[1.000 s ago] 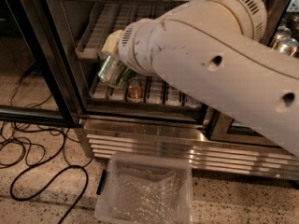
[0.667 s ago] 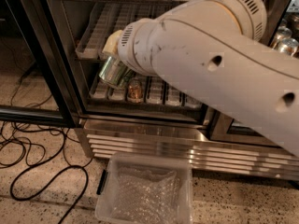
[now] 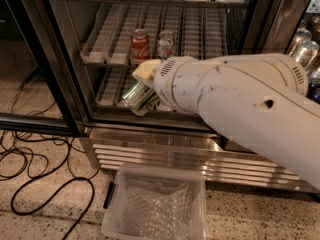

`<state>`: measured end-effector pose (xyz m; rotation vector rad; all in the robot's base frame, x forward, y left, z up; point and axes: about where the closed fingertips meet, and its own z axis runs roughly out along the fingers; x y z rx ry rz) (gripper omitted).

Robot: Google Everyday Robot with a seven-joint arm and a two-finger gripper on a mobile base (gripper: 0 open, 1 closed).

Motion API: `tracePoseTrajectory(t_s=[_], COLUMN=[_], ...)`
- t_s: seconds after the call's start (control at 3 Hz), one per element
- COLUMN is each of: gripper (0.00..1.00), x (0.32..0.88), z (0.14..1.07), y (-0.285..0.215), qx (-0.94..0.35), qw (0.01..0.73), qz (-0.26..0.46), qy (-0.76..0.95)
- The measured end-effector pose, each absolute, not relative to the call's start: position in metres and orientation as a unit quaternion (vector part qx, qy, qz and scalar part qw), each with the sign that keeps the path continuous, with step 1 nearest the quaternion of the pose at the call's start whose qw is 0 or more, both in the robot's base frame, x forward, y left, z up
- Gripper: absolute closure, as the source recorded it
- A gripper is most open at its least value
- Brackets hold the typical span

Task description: Pick green can from top shelf of fridge

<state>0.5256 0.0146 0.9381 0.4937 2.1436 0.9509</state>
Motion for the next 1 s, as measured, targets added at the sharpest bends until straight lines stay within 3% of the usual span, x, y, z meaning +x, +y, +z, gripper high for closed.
tracePoseTrajectory(t_s=[1.0], gripper=[1.00], x=[0.498], z=[0.861], y=[0.000], qx=[0.281], qw=[0.228], qz=[0.389], qy=[0.847])
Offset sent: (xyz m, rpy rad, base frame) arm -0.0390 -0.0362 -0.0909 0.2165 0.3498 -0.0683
